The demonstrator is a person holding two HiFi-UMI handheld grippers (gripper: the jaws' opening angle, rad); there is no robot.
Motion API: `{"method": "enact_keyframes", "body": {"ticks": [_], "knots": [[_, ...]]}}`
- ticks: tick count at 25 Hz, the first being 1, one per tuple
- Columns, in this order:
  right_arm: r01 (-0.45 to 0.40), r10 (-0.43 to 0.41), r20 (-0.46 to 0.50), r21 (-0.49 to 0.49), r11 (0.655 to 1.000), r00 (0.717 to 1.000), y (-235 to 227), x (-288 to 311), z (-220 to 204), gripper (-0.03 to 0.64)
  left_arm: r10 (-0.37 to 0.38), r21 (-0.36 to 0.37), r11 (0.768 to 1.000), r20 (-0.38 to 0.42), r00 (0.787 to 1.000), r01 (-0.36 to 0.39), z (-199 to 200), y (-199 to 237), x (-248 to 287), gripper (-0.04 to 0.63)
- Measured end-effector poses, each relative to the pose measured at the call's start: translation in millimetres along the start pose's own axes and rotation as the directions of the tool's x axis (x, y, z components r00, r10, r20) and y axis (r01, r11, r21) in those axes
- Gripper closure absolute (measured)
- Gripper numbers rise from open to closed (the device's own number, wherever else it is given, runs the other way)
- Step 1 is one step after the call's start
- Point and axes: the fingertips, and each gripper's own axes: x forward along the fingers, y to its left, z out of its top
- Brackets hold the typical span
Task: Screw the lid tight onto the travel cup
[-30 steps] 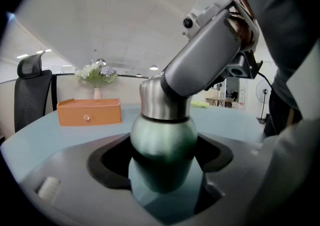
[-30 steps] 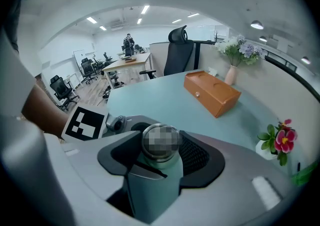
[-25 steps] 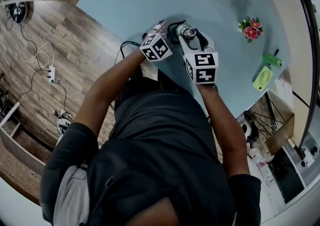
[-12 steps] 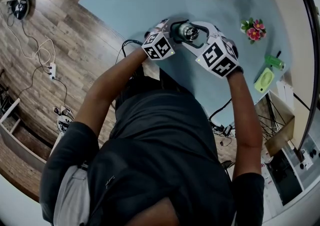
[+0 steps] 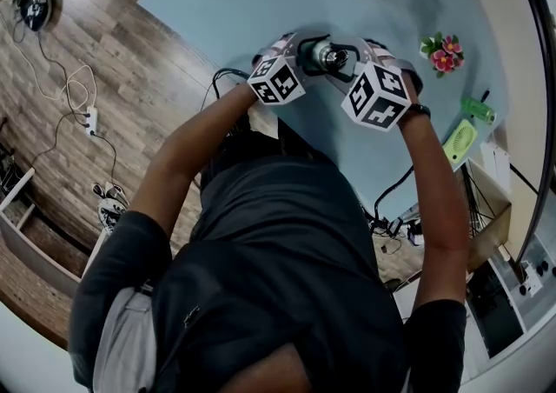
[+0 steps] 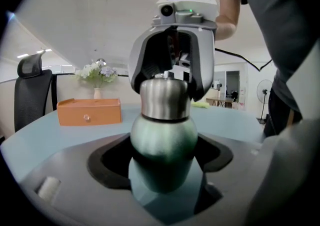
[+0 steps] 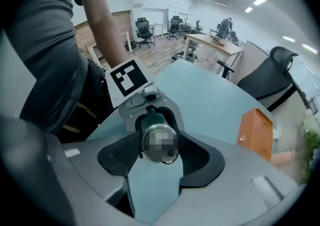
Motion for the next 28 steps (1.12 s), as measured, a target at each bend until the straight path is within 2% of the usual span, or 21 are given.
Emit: {"method": "enact_keyframes", "body": {"ticks": [3,6,9,11,15,28], "knots": [[0.047,-0.051,0.028,0.127,0.991,0.998,-1.8,0.2,-0.1,0.379,0.002,-0.001,1.000,-0.002,1.000,-0.002,-1.0,-0.7,-0.1,0.176],[0.106,-0.126,0.055,0.278,0.955,0.991,-6.1,-0.9,-1.7,0.380,0.002,0.000,1.000,-0.003,1.000,-0.002,-1.3,0.0,1.2,0.176],[0.168,-0.232,0.082,0.466,0.869,0.969,-12.2,-1.9,-2.5,0.380,0.001,0.001,1.000,-0.005,1.000,-0.001,-1.1,0.3,1.6,0.176],[0.195,-0.287,0.086,0.550,0.812,0.954,-15.7,-4.7,-0.9,0.380,-0.001,0.001,1.000,-0.005,1.000,0.001,-1.3,-0.3,1.6,0.176],[0.223,-0.325,0.065,0.599,0.769,0.944,-17.5,-10.1,1.0,0.380,-0.003,0.003,1.000,-0.005,1.000,0.003,-0.8,-0.6,0.9,0.175],[0.238,-0.342,0.043,0.636,0.734,0.939,-18.4,-9.8,-3.7,0.382,0.006,0.008,1.000,-0.014,1.000,-0.006,-2.1,0.1,4.1,0.176]]}}
